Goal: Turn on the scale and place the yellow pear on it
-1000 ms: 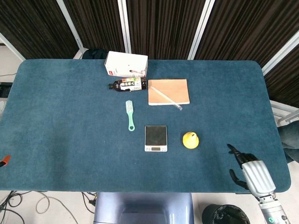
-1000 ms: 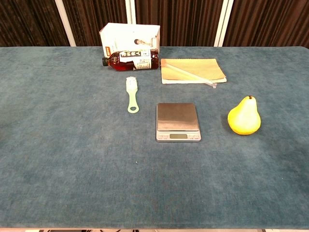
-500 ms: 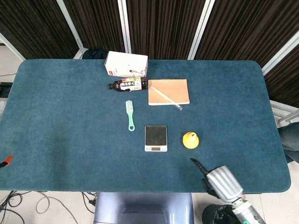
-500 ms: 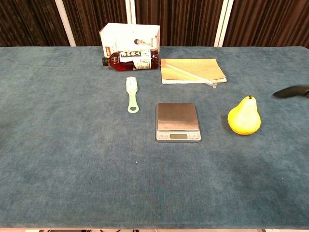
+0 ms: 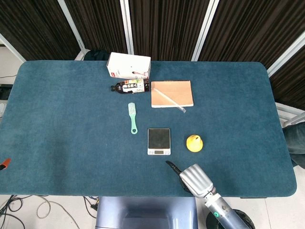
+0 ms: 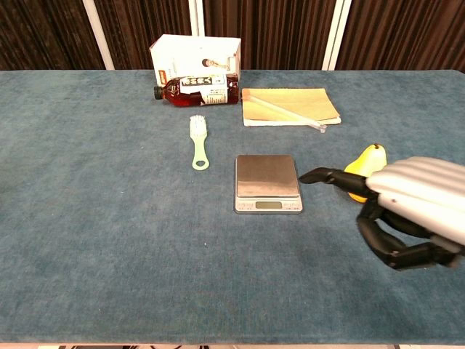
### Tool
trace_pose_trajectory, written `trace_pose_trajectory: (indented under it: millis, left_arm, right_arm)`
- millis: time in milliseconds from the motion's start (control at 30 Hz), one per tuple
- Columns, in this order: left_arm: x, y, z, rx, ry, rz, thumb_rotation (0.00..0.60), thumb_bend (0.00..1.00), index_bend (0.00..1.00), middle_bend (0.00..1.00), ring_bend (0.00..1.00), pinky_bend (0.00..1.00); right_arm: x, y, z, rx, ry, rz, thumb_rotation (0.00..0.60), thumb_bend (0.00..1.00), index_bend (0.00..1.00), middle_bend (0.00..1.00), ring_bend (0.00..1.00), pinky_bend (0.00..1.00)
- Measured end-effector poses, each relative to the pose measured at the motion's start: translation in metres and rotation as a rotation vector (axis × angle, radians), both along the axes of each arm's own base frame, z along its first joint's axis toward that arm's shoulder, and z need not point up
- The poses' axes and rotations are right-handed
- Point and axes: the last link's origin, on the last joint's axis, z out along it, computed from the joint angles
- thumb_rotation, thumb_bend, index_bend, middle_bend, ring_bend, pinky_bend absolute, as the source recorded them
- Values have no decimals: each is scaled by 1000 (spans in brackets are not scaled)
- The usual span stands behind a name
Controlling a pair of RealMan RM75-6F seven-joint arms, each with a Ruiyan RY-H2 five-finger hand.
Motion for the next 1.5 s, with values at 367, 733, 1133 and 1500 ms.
trace_pose_trajectory:
  millis: [367,733,1133,1500]
  left_arm:
    - [-1,1,1,-1,-2,3,600,0,34,0,0,0]
    - [-1,1,1,-1,-1,5,600,0,34,0,0,0]
    - [0,2,-4,-16,8,0,600,0,34,0,0,0]
    - [-1,2,-5,-20,6,7,600,0,34,0,0,0]
  right_arm:
    - [11,-20,-27,26,89,-22,600,852,49,828,875,919]
    - [24,-40,-55,45,142,-41,600,894,22,836,892,951]
    - [44,-53,-74,40,176,-99,600,905,3,839,896,981]
    - [56,-60,-90,31,208,-117,600,905,3,839,896,1000]
